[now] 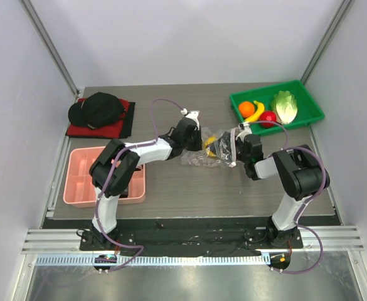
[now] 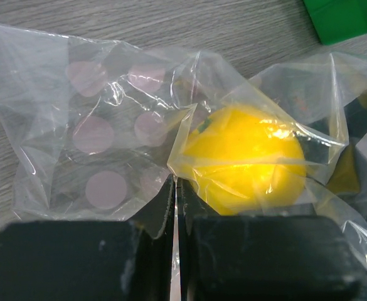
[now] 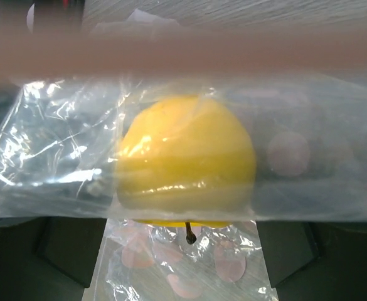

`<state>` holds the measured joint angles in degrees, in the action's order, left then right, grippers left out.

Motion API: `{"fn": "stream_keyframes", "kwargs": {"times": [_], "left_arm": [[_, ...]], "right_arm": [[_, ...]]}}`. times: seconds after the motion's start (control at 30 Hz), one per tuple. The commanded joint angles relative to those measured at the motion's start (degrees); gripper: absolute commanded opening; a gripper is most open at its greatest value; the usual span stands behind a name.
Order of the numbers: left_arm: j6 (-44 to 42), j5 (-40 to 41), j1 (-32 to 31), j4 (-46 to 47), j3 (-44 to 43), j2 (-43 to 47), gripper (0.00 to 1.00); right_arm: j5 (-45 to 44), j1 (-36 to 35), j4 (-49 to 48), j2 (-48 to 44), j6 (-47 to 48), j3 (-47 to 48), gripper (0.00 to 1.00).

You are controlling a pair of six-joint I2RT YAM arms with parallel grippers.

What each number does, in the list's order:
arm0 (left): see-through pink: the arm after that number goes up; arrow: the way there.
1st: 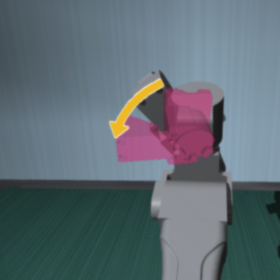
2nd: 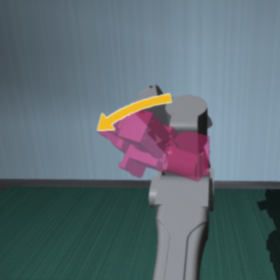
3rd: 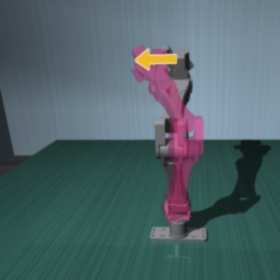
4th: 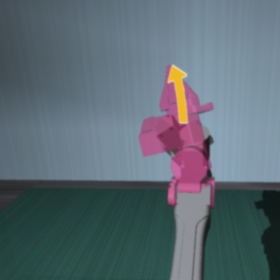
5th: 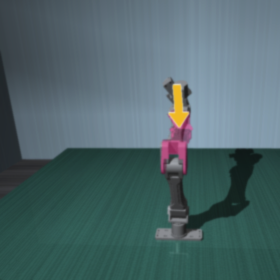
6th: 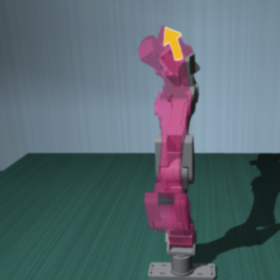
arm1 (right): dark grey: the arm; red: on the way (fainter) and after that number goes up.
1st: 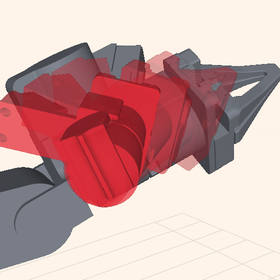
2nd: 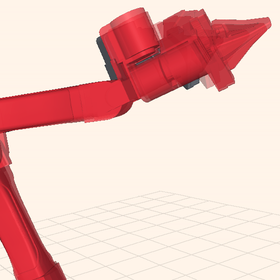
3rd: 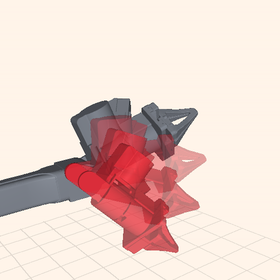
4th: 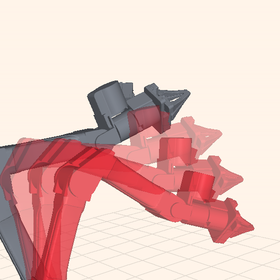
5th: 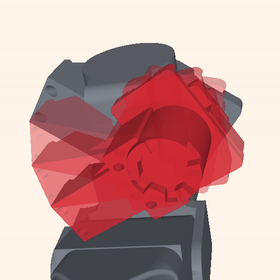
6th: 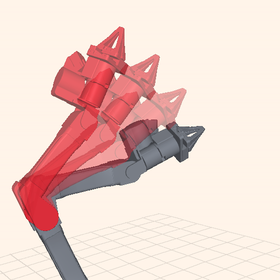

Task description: Open the zip-top bag and remove the fake food

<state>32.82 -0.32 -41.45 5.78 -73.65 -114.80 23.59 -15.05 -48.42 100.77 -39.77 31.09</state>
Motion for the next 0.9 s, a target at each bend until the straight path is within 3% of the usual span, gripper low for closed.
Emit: {"fn": "stream_keyframes", "kwargs": {"times": [0.0,0.07,0.2,0.23,0.37,0.43,0.53,0.7,0.77,0.87], "left_arm": [[0.40,-1.71,-0.47,2.75,1.84,0.72,0.02],[0.32,-0.83,-0.39,2.66,3.67,1.86,0.03],[-2.75,3.12,-0.47,0.03,7.20,7.30,0.12],[-3.54,3.91,-0.39,-0.85,7.72,10.18,0.15],[-7.06,5.94,-0.38,-7.08,8.96,18.46,0.38],[-8.12,5.24,-0.39,-9.38,10.19,22.75,0.51],[-7.25,1.91,-0.47,-12.89,11.68,26.20,0.59],[-3.12,-4.58,-1.17,-10.71,16.51,33.41,0.57],[-0.49,-6.88,-1.61,-7.47,18.27,35.86,0.52],[2.67,-9.79,-3.01,-6.05,17.67,37.63,0.50]], "right_arm": [[-2.32,-0.42,-4.04,1.00,1.89,1.69,0.91],[-1.89,-0.42,-4.92,1.53,1.10,2.13,0.74],[-0.66,-0.51,-3.70,0.93,0.31,2.57,0.49],[-0.66,-0.51,-3.00,0.14,0.48,2.40,0.38],[-1.00,-0.59,6.02,-5.14,2.32,1.95,0.23],[-1.09,-0.94,9.38,-9.16,3.20,1.78,0.18],[-3.19,-1.30,18.60,-15.49,4.79,2.04,0.13],[-2.32,-1.56,42.23,-19.73,5.58,7.83,0.12],[-3.11,-1.74,56.85,-18.95,8.99,12.40,0.13],[-7.59,-4.46,69.15,-20.25,14.27,16.63,0.13]]}}
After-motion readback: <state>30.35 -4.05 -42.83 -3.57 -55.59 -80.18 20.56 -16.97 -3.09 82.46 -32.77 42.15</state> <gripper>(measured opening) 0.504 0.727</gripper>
